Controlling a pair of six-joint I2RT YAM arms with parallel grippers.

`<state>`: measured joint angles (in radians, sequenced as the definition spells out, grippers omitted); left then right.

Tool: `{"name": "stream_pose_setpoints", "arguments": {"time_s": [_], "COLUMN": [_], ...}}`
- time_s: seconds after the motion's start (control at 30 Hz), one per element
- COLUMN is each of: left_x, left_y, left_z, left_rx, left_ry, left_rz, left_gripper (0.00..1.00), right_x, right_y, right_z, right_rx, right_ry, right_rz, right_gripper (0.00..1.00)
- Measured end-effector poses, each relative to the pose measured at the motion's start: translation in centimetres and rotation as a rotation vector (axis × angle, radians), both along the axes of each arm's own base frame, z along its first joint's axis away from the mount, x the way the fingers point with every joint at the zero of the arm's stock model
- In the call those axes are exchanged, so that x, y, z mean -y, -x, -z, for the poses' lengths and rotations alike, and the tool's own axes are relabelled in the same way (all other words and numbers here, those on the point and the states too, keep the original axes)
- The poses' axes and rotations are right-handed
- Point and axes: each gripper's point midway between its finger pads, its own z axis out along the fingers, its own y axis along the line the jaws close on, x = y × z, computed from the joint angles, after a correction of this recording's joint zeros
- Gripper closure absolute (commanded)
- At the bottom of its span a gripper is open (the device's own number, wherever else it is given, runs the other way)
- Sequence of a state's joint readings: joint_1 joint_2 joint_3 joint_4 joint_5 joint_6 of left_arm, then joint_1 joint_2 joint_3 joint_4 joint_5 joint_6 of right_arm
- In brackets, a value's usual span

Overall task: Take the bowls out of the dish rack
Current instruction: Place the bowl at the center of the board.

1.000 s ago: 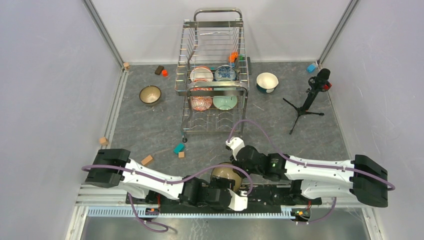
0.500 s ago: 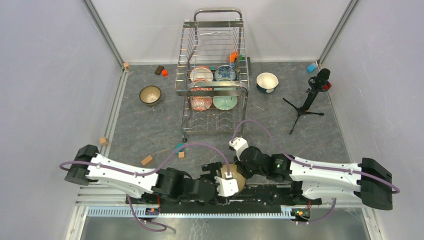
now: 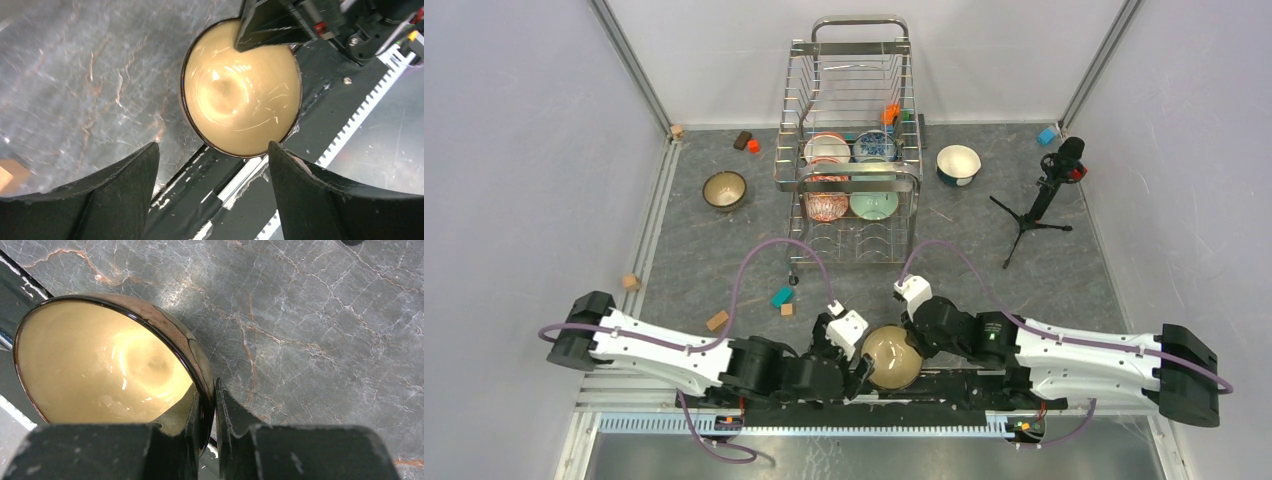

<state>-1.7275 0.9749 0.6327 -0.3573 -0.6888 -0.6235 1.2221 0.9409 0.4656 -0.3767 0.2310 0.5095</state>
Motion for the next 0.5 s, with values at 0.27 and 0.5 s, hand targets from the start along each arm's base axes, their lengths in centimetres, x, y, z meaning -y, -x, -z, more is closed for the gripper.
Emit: {"name": "stream_pose_setpoints", "arguments": {"time_s": [0.27, 0.5], "left_x": [0.3, 0.6], "left_y": [-1.2, -2.3], "left_z": [4.9, 5.8], "left_rx": [-0.138, -0.199], "left_ry": [-0.079, -0.087], "left_rz": [-0.226, -0.328], "left_gripper": [0.44, 0.66], "right_x": [0.2, 0.2], "right_y": [0.0, 0.0], "right_z": [0.0, 0.0], "right_rx": [-0.006, -0.010], "right_ry": [-0.002, -0.003], "right_rz": [0.022, 0.029], "right_gripper": [1.00, 0.81]}}
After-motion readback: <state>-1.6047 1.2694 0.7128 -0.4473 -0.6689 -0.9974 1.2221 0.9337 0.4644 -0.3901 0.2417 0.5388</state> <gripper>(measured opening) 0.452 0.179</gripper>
